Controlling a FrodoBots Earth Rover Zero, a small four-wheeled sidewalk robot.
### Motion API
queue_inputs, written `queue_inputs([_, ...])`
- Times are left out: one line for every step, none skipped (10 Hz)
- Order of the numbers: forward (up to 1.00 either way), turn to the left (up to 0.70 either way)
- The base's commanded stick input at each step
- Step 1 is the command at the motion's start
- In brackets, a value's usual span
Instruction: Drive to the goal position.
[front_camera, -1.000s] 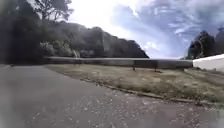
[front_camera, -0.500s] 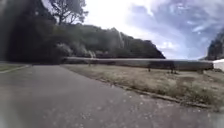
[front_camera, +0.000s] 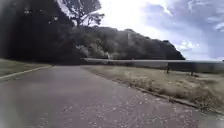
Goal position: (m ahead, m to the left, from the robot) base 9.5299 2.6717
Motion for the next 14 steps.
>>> queue_inputs([0.0, 0.45])
queue_inputs([0.0, 0.45])
queue_inputs([0.0, 0.45])
queue_inputs([0.7, 0.27])
queue_inputs([0.7, 0.27])
queue_inputs([0.7, 0.0])
queue_inputs([0.7, 0.0])
queue_inputs([0.7, 0.0])
queue_inputs([0.7, 0.0])
queue_inputs([0.7, 0.0])
queue_inputs([0.7, 0.0])
queue_inputs([0.7, 0.0])
queue_inputs([0.7, 0.0])
queue_inputs([0.7, 0.0])
